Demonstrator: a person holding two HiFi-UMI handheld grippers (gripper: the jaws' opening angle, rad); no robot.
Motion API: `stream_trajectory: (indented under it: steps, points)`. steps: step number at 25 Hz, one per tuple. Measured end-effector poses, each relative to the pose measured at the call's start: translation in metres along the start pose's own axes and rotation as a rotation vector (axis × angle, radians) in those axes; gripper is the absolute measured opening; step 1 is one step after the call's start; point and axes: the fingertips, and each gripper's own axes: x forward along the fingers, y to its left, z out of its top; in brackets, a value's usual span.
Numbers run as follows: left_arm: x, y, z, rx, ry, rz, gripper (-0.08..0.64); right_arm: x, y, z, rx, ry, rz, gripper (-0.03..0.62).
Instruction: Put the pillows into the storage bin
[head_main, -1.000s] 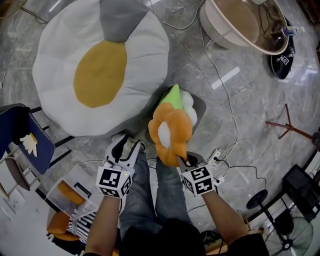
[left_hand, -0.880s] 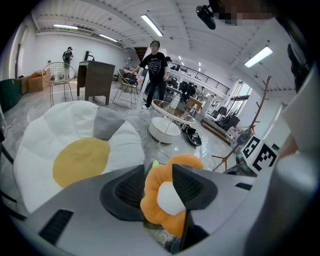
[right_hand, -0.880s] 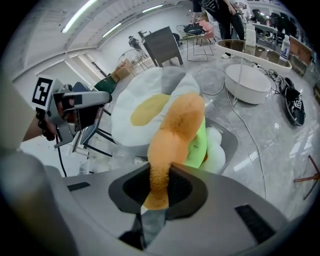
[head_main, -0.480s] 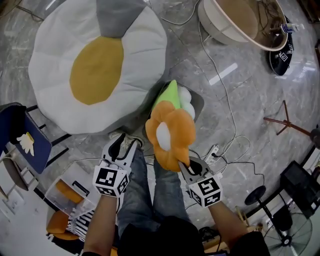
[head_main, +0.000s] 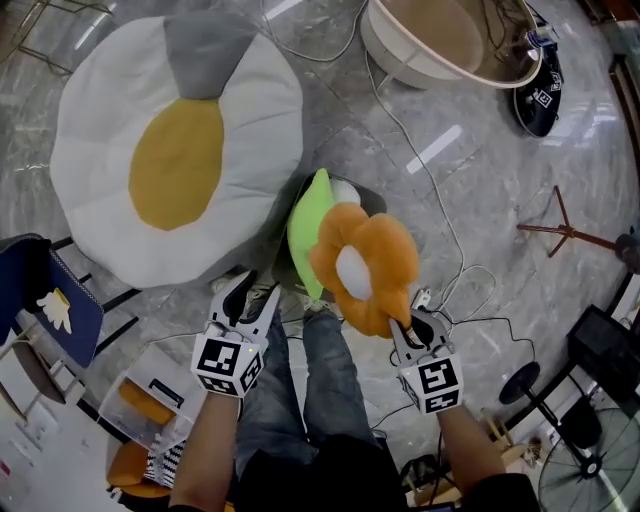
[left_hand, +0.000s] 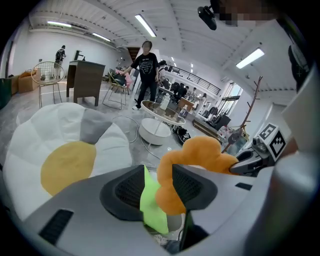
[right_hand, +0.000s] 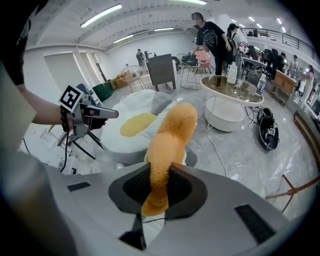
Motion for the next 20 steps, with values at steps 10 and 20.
stream_trajectory:
  steps: [10,20]
  points:
    - [0.006,-0.015,-0.015,0.006,0.037,-0.014,0.189,-0.039,-0.005,0.0,0.058,-0.09,0.046,0.067]
    - [0.016,-0.026,-0.005,0.03,0.037,-0.031,0.187,-0.042,-0.023,0.002,0.043,-0.126,0.045,0.067]
